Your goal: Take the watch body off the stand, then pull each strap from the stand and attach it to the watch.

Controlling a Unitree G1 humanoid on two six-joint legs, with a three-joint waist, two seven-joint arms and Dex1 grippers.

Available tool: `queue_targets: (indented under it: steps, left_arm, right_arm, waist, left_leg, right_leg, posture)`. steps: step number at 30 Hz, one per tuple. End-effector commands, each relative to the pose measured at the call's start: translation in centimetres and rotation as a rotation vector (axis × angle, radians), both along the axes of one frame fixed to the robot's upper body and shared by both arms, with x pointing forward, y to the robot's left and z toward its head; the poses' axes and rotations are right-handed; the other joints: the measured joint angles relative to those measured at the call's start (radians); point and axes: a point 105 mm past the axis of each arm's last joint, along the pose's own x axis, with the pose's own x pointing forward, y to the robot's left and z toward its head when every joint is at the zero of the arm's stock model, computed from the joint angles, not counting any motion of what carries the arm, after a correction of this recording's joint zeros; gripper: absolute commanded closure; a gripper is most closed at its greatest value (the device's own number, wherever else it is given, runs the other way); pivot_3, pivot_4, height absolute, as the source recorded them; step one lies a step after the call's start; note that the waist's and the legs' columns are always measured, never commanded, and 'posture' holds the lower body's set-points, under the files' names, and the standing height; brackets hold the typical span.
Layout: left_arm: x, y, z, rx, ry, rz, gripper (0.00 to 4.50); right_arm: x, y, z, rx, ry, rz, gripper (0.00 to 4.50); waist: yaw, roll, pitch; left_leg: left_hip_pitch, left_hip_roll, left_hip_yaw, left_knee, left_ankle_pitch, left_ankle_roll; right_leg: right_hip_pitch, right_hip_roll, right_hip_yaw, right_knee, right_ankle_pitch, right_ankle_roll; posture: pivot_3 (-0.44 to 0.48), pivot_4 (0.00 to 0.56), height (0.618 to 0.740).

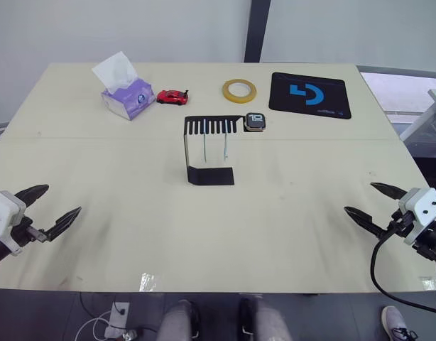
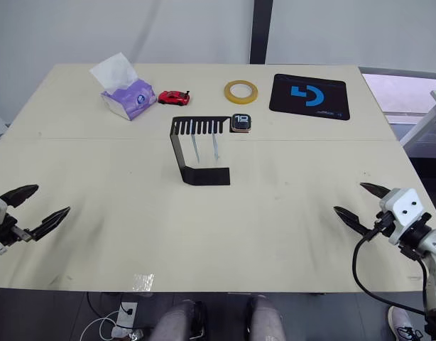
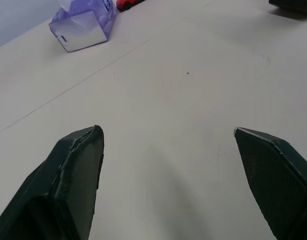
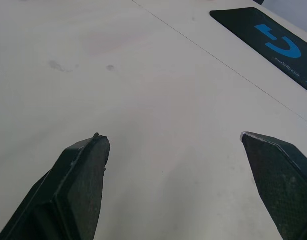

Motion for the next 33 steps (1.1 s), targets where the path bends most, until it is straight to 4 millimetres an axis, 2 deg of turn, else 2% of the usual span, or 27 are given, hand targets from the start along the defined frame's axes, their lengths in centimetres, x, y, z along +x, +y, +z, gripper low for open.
queue_targets:
  steps: [1,3,6,8,13,18,21,24,28,33]
  left_arm:
    - [-0.3,-0.5,0.8,-0.037,-0.011,-0.033,0.07]
    - [-0.4,-1.4,1.4,-0.129,-0.009,-0.088,0.07]
    - [-1.0,-3.5,1.9,-0.171,0.009,-0.185,0.07]
    - [-1.4,-5.0,1.9,-0.176,0.034,-0.258,0.07]
    - [-0.8,-8.7,3.5,-0.214,-0.014,-0.392,0.07]
    - [-0.7,-13.2,4.7,-0.259,-0.079,-0.522,0.07]
    - [-0.8,-15.6,5.0,-0.286,-0.093,-0.588,0.07]
    - [-0.4,-16.6,5.4,-0.305,-0.108,-0.611,0.07]
    - [0.0,-16.7,5.7,-0.314,-0.116,-0.609,0.07]
    - [0.0,-17.2,5.4,-0.328,-0.101,-0.618,0.07]
  right_arm:
    - [0.1,0.8,1.1,0.019,-0.052,0.028,0.00]
    - [0.2,1.7,1.5,0.075,-0.073,0.035,0.00]
    - [0.1,3.8,2.7,0.166,-0.102,0.059,0.00]
    - [-0.1,5.9,3.6,0.231,-0.115,0.084,0.00]
    - [-0.4,12.2,6.2,0.364,-0.155,0.137,0.00]
    - [0.5,17.3,9.2,0.523,-0.211,0.091,0.00]
    - [1.0,20.0,10.6,0.562,-0.229,0.072,0.00]
    - [1.6,21.4,12.0,0.594,-0.254,0.032,0.00]
    - [1.9,22.6,13.4,0.611,-0.268,0.009,0.00]
    - [2.8,23.1,13.4,0.596,-0.238,-0.076,0.00]
  waist:
    - [-0.001,0.000,0.000]
    - [-0.002,0.000,0.000]
    - [-0.003,0.000,0.000]
    - [-0.005,0.000,0.000]
    - [-0.003,0.000,0.000]
    - [-0.003,-0.001,-0.001]
    - [-0.003,-0.001,-0.001]
    - [-0.004,-0.002,-0.001]
    - [-0.004,-0.002,-0.001]
    - [-0.004,-0.002,-0.001]
  left_leg:
    - [0.000,0.000,0.000,0.000,0.000,0.000]
    - [0.000,0.000,0.000,0.000,0.000,0.000]
    - [0.000,0.001,0.000,0.000,0.000,-0.001]
    - [0.000,0.001,0.000,0.000,0.000,-0.001]
    - [0.000,0.002,0.000,0.000,0.000,-0.002]
    - [0.000,0.001,0.000,0.001,0.000,-0.002]
    - [-0.001,0.001,0.001,0.001,0.001,-0.003]
    - [-0.002,0.001,0.001,0.001,0.001,-0.003]
    - [-0.003,0.001,0.001,0.002,0.001,-0.003]
    - [-0.003,0.001,0.001,0.002,0.001,-0.003]
  right_leg:
    - [0.000,0.000,0.000,0.000,0.000,0.000]
    - [0.000,0.000,0.000,0.000,0.000,0.000]
    - [0.000,0.000,0.001,0.001,0.000,0.000]
    - [-0.001,0.000,0.002,0.002,0.000,0.000]
    - [-0.001,0.001,0.002,0.003,0.000,0.000]
    - [-0.002,0.001,0.004,0.004,0.000,0.000]
    - [-0.004,0.001,0.004,0.005,0.000,-0.001]
    - [-0.005,0.002,0.004,0.006,0.000,-0.001]
    - [-0.005,0.002,0.004,0.007,0.000,-0.001]
    - [-0.005,0.003,0.004,0.007,0.000,-0.001]
  posture:
    - [0.000,0.150,0.740]
    - [0.000,0.150,0.740]
    - [0.000,0.150,0.740]
    - [0.000,0.150,0.740]
    - [0.000,0.150,0.740]
    - [0.000,0.150,0.740]
    - [0.000,0.150,0.740]
    - [0.000,0.150,0.740]
    - [0.000,0.150,0.740]
    - [0.000,0.150,0.740]
